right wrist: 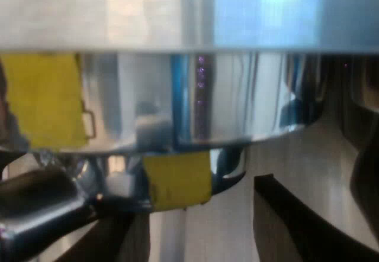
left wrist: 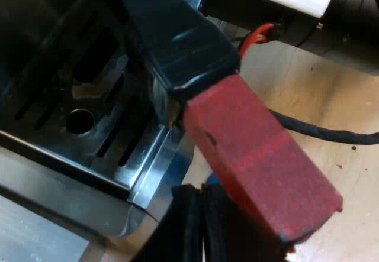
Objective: Put the handle in the coffee machine
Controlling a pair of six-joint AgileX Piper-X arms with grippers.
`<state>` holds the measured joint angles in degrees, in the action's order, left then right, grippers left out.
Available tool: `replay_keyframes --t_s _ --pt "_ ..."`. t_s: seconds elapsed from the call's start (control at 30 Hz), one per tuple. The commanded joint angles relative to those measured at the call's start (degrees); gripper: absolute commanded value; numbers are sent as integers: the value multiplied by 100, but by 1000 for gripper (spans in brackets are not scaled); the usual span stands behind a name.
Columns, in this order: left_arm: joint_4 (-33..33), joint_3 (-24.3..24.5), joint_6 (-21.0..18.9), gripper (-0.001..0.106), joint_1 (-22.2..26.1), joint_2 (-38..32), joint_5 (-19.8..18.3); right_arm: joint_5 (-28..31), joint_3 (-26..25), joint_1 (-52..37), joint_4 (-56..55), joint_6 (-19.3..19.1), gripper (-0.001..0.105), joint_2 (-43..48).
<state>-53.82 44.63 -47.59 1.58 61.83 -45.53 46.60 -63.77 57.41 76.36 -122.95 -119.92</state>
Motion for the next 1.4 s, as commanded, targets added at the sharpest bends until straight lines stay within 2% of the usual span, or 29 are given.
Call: replay_keyframes --t_s 0.03,0.3,0.37,0.5,0.6,0.77,0.9,1.1,1.13,1.2,1.3,1.33,1.4 --pt "-175 47 -15 0 -120 -124 -559 -281 -145 8 252 -38 44 129" --pt "-175 47 -15 0 -120 -124 -542 -281 -145 99 4 57 44 129" --pt "-175 47 -15 0 -120 -124 -542 -281 -132 195 -389 306 44 129" --pt "-175 47 -15 0 -120 -124 -542 -281 -111 220 -505 423 44 129" --pt "-175 47 -15 0 -120 -124 -542 -281 44 223 -598 751 44 129" --pt "-175 47 -15 0 -120 -124 -542 -281 225 223 -598 750 44 166" --pt "-175 47 -15 0 -120 -124 -542 -281 1169 304 -1106 1339 44 734" --pt "-175 47 -15 0 -120 -124 -542 -281 1776 427 -1404 1622 44 1223" --pt "-175 47 -15 0 -120 -124 -542 -343 2090 562 -1693 1696 44 1597" --pt "-175 47 -15 0 -120 -124 -542 -426 2271 701 -1936 1796 44 1868" --pt "-175 47 -15 0 -120 -124 -542 -551 2485 898 -2280 2279 44 2243" --pt "-175 47 -15 0 -120 -124 -542 -579 2588 1039 -2599 2584 44 2493" --pt "-175 47 -15 0 -120 -124 -542 -576 2695 1201 -2964 2805 44 2760"
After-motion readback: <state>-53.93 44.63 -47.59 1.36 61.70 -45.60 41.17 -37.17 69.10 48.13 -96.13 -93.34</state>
